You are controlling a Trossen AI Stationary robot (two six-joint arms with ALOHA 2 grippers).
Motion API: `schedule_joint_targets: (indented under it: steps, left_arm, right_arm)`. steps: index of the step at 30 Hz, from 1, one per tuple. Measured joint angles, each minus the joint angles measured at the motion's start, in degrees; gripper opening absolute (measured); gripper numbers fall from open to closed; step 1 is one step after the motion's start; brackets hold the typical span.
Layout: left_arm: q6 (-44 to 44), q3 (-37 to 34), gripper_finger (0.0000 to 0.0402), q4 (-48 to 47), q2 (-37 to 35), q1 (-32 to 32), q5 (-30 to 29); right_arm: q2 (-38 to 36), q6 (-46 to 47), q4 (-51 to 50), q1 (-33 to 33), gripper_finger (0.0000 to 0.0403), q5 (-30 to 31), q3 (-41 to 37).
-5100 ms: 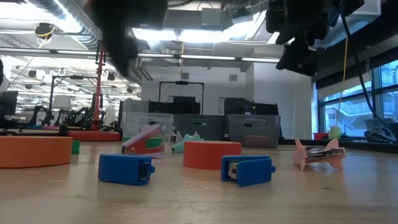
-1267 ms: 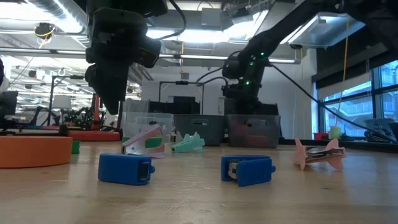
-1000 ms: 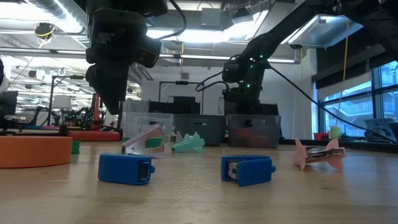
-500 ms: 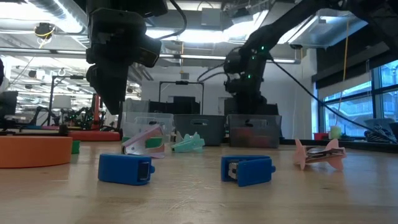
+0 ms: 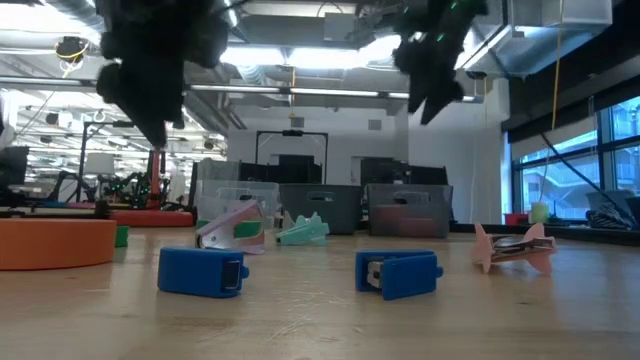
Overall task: Pick and place Stapler, Stapler remover, tape
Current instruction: Put the green stapler into the blue bin
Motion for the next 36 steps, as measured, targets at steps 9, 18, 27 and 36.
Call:
schedule_joint_targets:
  steps: [9, 18, 27, 36]
  left_arm:
    - [-2.7, 0.0, 0.0244, -2.6, 1.2, -4.4, -1.5]
    - [0.5, 0.0, 0.0244, -9.0, 5.8, -3.8, -0.1]
    - [3.8, 0.0, 0.0244, -9.0, 11.6, -2.1, -0.4]
    - [6.7, 0.0, 0.0244, -4.7, 16.1, -0.1, 2.0]
  right_arm:
    - [-14.0, 9.0, 2.8, 7.0, 0.0284, 2.4, -11.8]
    - [-18.4, 14.2, 8.7, 10.5, 0.0285, 2.3, -22.3]
    - [-18.4, 15.0, 11.3, 12.7, 0.0285, 1.9, -23.8]
    - [-18.4, 14.6, 12.2, 13.1, 0.0285, 1.7, -22.4]
